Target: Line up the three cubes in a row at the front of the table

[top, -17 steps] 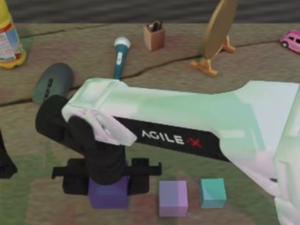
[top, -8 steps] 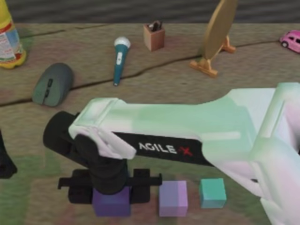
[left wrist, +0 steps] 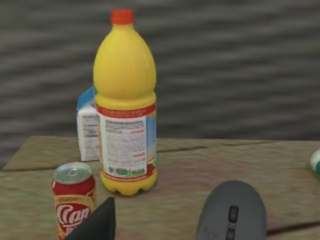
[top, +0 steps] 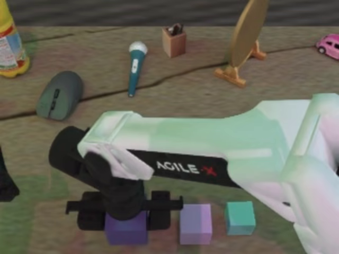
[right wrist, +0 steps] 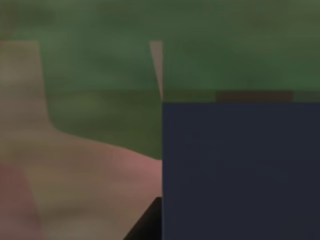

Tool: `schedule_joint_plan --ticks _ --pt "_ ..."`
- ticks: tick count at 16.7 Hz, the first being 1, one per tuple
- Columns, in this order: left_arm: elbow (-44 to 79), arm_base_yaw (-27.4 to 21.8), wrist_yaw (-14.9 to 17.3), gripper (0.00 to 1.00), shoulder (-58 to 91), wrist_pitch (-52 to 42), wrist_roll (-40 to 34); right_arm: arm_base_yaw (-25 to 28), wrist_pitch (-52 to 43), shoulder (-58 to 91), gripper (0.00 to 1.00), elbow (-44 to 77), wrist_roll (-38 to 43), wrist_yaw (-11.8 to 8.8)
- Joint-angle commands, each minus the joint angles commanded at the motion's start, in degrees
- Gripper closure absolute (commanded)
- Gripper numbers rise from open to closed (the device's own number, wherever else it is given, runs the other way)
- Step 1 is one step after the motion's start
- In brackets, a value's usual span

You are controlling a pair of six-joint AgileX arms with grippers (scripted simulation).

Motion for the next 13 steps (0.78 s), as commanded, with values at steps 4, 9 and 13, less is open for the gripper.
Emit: schedule_joint_plan --ticks 4,9,13 --pt "0.0 0.0 0.0 0.0 0.0 0.0 0.0 0.0 0.0 0.0 0.02 0.0 0.0 0.0" --pt "0.0 0.0 0.0 0.0 0.0 0.0 0.0 0.0 0.0 0.0 0.0 0.0 0.0 0.0" --pt "0.0 0.0 0.0 0.0 0.0 0.0 0.0 0.0 0.0 0.0 0.0 0.0 0.0 0.0"
